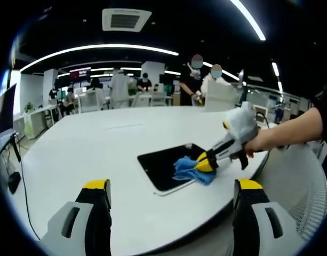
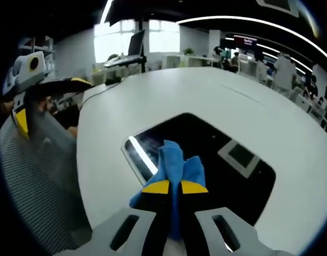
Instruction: Wipe the mirror surface with the cleaning cloth until all visible marks leave the cleaned area.
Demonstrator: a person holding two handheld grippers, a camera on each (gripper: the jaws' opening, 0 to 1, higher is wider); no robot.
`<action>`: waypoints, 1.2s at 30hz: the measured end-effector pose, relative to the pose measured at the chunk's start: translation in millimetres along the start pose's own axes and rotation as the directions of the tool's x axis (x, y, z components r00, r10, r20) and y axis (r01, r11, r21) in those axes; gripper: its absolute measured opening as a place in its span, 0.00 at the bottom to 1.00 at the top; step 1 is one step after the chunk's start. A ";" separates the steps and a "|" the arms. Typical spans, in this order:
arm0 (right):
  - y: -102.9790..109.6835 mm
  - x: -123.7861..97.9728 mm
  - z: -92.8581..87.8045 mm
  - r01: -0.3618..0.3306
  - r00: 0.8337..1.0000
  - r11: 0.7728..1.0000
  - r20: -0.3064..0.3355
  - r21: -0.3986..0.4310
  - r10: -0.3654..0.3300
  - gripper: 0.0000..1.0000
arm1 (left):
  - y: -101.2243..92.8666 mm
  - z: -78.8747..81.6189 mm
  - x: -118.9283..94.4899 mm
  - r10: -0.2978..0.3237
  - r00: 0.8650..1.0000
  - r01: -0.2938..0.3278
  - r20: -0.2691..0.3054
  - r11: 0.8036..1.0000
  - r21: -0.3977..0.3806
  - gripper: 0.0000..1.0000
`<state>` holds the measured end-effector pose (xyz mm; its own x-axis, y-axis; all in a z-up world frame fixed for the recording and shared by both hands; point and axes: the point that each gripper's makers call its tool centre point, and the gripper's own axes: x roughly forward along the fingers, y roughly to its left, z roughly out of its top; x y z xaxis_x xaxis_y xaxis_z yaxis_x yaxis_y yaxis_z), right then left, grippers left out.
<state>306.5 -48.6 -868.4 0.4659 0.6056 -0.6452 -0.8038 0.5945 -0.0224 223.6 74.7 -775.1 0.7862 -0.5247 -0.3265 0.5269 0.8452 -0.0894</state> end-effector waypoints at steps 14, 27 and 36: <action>-26.3 15.6 12.9 0.059 0.998 0.998 0.005 0.018 -0.059 0.00 | -0.9 -0.3 -0.1 -0.004 1.000 0.004 -0.001 1.000 -0.002 0.94; -47.8 30.9 24.6 0.092 0.996 0.995 -0.004 0.024 -0.092 0.00 | -1.7 1.4 -0.1 -0.006 1.000 0.006 0.007 1.000 -0.001 0.95; -59.7 37.1 29.3 0.099 0.995 0.995 -0.002 0.031 -0.099 0.00 | -3.4 2.7 0.3 -0.012 1.000 0.012 0.010 1.000 0.002 0.96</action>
<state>382.6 -46.1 -868.7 0.5420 0.5427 -0.6417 -0.7419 0.6676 -0.0620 222.9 71.4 -772.3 0.7833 -0.5356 -0.3156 0.5366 0.8388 -0.0917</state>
